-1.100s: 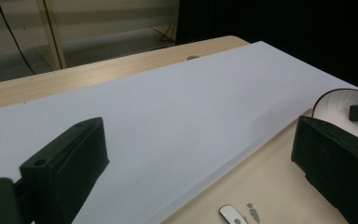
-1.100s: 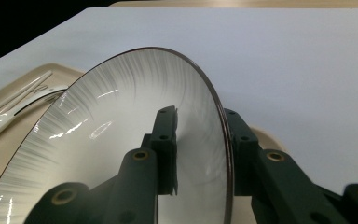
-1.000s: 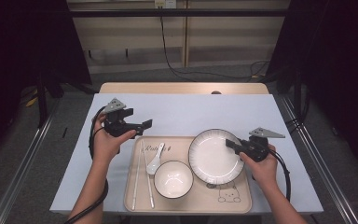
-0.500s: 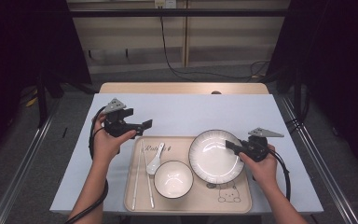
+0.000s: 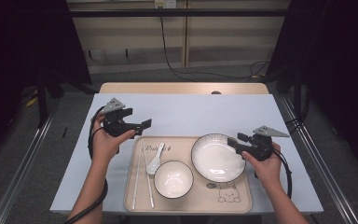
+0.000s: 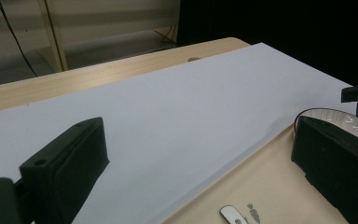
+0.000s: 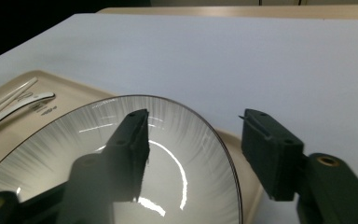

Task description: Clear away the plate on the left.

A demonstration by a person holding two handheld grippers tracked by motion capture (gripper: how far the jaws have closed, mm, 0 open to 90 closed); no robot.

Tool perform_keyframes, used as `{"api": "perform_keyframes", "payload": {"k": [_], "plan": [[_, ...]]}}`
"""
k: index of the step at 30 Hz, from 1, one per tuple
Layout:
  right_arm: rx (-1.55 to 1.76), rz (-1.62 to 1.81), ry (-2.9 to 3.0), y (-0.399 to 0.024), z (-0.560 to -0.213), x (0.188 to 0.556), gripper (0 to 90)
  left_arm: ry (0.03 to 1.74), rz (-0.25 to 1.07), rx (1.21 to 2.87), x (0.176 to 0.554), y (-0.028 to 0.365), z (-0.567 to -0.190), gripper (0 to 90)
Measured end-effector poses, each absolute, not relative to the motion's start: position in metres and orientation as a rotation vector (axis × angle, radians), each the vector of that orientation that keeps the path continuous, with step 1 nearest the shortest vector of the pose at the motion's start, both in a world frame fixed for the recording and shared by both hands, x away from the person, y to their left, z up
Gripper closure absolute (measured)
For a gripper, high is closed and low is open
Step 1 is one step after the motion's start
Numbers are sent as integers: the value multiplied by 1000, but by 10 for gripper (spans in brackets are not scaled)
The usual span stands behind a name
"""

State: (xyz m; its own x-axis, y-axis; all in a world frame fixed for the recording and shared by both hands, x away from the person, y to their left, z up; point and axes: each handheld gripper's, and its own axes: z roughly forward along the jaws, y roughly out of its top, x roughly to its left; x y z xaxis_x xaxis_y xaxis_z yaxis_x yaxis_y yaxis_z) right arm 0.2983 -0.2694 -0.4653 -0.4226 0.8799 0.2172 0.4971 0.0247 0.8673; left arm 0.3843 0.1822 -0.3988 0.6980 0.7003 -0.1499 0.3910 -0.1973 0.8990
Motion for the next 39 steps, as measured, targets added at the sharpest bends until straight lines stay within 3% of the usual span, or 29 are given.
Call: {"api": "perform_keyframes", "payload": {"k": [9,39], "plan": [[1351,1427,1892,-275,-459,298,304,862,352,1810,384,183,-398,34],[1296,1486,1850,-297,-433,295,158,870,360,1792,382,192,-394,20]]}}
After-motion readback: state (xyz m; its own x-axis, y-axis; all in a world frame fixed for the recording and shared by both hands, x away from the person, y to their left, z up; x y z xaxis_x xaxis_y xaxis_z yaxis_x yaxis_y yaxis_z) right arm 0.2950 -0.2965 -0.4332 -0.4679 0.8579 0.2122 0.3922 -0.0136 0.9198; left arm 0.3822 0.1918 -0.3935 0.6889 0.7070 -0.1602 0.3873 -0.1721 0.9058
